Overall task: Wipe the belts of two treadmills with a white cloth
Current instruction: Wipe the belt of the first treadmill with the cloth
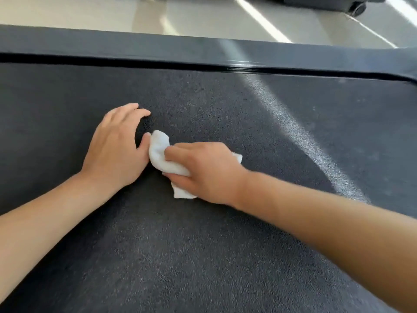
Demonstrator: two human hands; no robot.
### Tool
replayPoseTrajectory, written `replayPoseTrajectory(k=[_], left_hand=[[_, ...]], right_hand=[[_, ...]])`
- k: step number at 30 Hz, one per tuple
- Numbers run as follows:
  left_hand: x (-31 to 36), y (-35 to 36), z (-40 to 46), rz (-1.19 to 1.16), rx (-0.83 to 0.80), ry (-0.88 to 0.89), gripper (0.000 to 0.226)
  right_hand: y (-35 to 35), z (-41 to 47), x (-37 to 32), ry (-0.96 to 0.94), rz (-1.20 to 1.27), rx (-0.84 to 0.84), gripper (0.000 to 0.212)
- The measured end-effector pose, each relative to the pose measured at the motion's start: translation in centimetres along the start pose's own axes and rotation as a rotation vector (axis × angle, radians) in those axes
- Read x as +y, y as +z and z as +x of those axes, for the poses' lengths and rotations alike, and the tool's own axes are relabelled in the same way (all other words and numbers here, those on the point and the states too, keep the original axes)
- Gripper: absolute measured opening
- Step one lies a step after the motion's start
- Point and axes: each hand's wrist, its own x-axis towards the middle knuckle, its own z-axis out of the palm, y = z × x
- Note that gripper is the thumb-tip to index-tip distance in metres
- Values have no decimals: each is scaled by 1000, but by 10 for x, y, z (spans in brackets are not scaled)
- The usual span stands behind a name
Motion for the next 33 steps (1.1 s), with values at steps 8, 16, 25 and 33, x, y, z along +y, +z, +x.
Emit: replayPoseTrajectory(k=[8, 16, 25, 33], left_hand=[[1, 0, 1, 9, -4, 7, 51], [-2, -1, 2, -23, 10, 9, 39], [0, 0, 1, 8, 7, -29, 37], [-1, -2, -1, -1, 6, -8, 36]], right_hand=[[-64, 51, 171, 842, -311, 328, 32], [1, 121, 43, 190, -138, 11, 19], [-58, 53, 176, 829, -365, 305, 39], [-5, -53, -41, -36, 34, -83, 20]])
